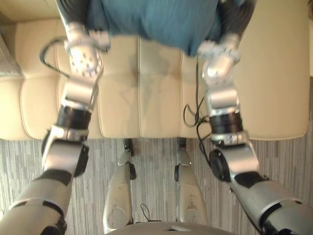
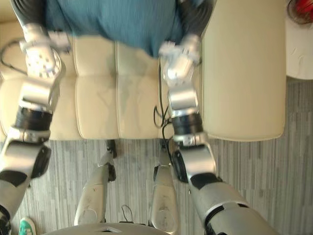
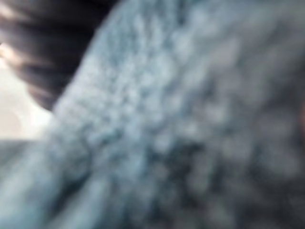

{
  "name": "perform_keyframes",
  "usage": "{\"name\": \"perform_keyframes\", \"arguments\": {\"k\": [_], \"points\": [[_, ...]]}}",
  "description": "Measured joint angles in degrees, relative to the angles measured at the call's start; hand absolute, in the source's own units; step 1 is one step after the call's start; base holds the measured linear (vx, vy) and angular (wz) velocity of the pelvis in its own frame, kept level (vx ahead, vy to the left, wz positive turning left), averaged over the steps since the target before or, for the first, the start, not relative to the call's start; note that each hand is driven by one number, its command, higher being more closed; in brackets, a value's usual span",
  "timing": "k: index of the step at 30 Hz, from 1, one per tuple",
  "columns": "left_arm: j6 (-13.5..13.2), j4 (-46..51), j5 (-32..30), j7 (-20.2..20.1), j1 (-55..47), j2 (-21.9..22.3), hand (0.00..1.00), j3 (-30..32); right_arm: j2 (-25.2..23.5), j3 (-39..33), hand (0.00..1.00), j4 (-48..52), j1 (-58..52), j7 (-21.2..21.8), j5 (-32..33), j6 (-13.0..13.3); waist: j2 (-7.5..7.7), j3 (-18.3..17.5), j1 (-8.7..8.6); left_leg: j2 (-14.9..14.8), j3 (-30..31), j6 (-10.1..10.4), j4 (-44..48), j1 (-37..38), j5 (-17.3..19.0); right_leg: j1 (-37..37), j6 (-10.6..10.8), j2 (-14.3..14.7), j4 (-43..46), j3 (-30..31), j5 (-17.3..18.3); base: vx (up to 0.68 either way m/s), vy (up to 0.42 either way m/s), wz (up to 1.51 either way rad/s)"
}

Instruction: Pick up cushions and gather them together orderly.

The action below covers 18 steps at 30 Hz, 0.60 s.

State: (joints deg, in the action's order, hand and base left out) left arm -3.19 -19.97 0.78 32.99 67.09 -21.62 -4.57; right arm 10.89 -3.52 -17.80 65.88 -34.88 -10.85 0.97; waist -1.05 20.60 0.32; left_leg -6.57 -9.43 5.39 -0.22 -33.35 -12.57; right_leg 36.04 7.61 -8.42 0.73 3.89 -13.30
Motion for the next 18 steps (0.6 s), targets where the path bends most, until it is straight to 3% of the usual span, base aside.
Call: {"name": "perform_keyframes", "arguments": {"k": [1, 5, 10, 12, 18], "points": [[0.01, -3.68, 0.06, 0.36, 3.69, 0.02, 0.0, 0.04, 0.88, -0.25, 0.0, -2.38, 3.59, -1.01, -0.3, -0.54, -0.02, 0.01, -0.22, -0.05, 0.29, 0.06, -3.04, -0.04, -1.91, 1.09, -0.09, 0.29, 0.0, -0.45, -0.09, -0.05, -0.05, 0.13], [0.07, -10.65, 0.32, 0.62, 9.5, 0.03, 0.0, 0.51, 3.69, -1.93, 0.0, -7.84, 10.35, -3.17, 0.39, -1.44, -0.38, 0.44, -0.17, -0.08, 1.57, 0.05, -4.31, -2.49, -3.2, 3.2, -0.19, 0.33, -0.06, -1.79, -0.19, -0.03, -0.011, 0.15], [0.08, -11.48, 1.62, 0.23, 10.32, 0.62, 0.0, 2.15, 6.52, -2.24, 0.0, -11.77, 13.94, -2.57, 8.15, -1.96, -0.73, 0.87, 0.77, -0.49, 2.45, 0.61, -4.29, -6.43, -4.2, 6.35, -0.19, 0.52, 0.19, -3.55, -0.19, 0.0, 0.021, 0.11], [0.09, -12.34, 2.08, -0.31, 9.99, 1.96, 0.0, 2.45, 7.97, -2.2, 0.0, -13.1, 13.87, -1.45, 10.8, -2.62, -1.43, 1.68, 0.99, -0.81, 3.1, 0.74, -4.29, -6.96, -4.43, 6.62, -0.29, 0.67, 0.68, -4.48, -0.09, 0.0, 0.041, 0.1], [0.11, -14.26, 4.07, -1.65, 2.42, 7.42, 0.0, 5.75, 9.19, -1.23, 0.0, -13.1, 9.71, 1.67, 13.46, -4.12, -1.45, 2.97, 0.94, -1.96, 3.1, 1.61, -4.32, -10.81, -4.78, 12.44, -0.81, 1.68, 5.57, -4.16, 1.53, -0.03, 0.022, -0.01]]}}
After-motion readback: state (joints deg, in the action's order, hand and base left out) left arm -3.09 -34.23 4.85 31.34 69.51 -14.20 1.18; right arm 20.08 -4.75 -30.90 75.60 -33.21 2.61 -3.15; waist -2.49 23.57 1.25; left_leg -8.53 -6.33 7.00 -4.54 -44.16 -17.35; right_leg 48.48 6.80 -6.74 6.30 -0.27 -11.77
